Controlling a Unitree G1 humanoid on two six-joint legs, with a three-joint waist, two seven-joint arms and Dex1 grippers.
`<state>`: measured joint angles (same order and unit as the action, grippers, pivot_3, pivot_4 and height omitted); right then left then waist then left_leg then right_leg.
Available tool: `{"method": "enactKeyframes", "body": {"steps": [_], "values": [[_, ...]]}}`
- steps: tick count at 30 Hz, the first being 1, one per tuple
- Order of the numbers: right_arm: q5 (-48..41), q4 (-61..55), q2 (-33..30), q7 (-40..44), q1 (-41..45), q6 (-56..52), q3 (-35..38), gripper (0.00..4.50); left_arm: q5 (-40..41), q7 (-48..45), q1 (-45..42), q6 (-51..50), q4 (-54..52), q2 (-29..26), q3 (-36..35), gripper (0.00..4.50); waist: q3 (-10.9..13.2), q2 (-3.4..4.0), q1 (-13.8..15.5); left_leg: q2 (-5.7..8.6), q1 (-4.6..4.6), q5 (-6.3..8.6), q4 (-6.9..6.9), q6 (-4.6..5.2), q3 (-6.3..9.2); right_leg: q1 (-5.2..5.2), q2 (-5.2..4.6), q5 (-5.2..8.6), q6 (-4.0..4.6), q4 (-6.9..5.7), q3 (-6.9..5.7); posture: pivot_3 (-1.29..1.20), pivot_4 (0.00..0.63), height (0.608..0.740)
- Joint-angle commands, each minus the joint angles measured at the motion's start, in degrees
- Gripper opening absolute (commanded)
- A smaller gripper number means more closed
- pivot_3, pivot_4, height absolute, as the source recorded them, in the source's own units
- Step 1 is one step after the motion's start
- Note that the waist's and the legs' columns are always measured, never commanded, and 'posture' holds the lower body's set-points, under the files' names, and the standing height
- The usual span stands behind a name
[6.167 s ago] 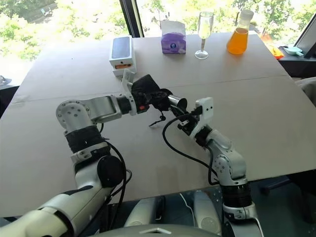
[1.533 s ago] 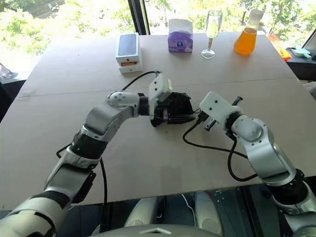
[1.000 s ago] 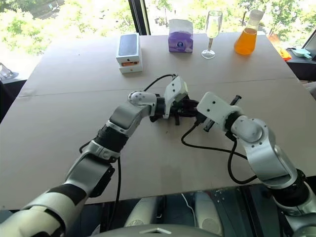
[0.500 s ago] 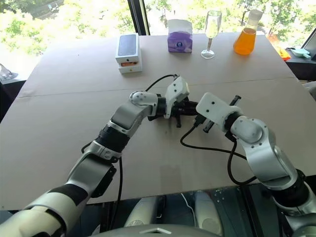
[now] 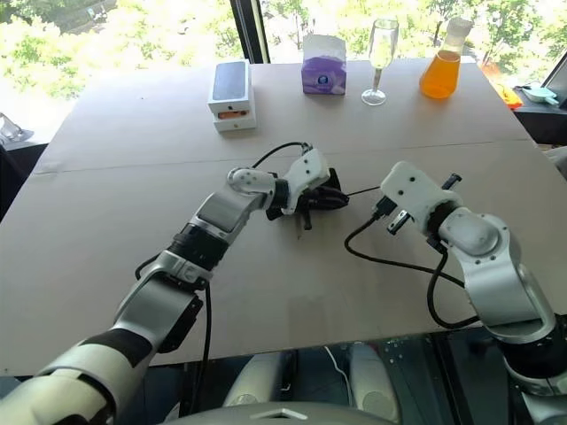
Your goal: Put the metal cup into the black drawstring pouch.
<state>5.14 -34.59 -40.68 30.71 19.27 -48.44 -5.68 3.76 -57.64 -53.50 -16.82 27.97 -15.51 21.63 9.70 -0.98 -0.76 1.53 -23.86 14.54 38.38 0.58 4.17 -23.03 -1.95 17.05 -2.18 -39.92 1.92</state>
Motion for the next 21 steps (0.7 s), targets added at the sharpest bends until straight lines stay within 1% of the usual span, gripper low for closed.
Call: {"method": "enactKeyframes", "body": {"steps": [1,5,8,10,15,18,21], "values": [[2.3,1.9,-2.8,-3.6,0.5,0.3,10.2,0.0,-3.8,1.4,-0.6,-0.2,3.7,-2.5,-0.1,0.17,0.0,0.02,0.0,0.01,0.0,0.0,0.0,0.0,0.0,0.0,0.0,0.0,0.0,0.0,0.0,0.0,0.15,0.74],[1.6,5.9,-1.5,-7.0,0.7,-0.4,16.2,0.0,-5.3,2.1,-1.5,-0.4,6.1,-2.9,-0.1,0.17,0.0,0.01,0.0,0.01,0.0,0.0,0.0,0.0,0.01,0.0,0.0,0.0,0.0,0.0,0.0,0.0,0.15,0.74],[0.5,13.0,-1.4,-9.6,-0.2,2.1,23.6,0.0,-6.3,2.2,-1.9,0.4,8.0,-4.5,0.4,0.17,0.0,0.01,0.0,0.02,0.0,0.0,0.0,0.0,0.0,0.0,0.0,0.0,0.0,-0.03,0.01,0.0,0.15,0.74],[-0.3,16.1,-1.6,-10.3,-1.3,3.7,25.9,0.0,-6.6,2.6,-2.3,0.8,9.3,-5.1,0.5,0.17,0.0,0.01,0.0,0.03,0.0,0.0,0.01,0.01,-0.01,0.0,-0.01,0.0,-0.01,-0.03,0.02,0.0,0.15,0.74],[-1.6,19.1,-2.4,-10.5,-4.4,7.4,25.8,0.0,-6.7,3.7,-3.0,0.9,10.8,-5.9,0.5,0.17,0.0,0.02,-0.1,0.03,0.01,0.0,0.0,0.01,-0.01,0.0,0.0,0.0,-0.01,-0.04,0.03,0.0,0.15,0.74],[-4.5,17.5,-0.5,-8.7,-5.7,8.1,23.1,0.0,-6.6,4.2,-2.6,1.2,10.7,-6.1,0.7,0.17,0.0,0.02,-0.2,0.03,0.03,0.0,0.02,0.01,-0.05,0.0,0.0,0.0,-0.01,-0.08,0.07,0.0,0.15,0.74],[-8.4,13.9,2.5,-6.2,-6.9,10.0,19.9,0.0,-5.3,3.4,-0.9,2.2,8.3,-5.8,0.4,0.17,0.0,0.03,-0.3,0.01,0.05,0.0,0.03,0.01,-0.05,0.0,0.02,0.0,-0.01,-0.1,0.07,0.0,0.15,0.74]]}}
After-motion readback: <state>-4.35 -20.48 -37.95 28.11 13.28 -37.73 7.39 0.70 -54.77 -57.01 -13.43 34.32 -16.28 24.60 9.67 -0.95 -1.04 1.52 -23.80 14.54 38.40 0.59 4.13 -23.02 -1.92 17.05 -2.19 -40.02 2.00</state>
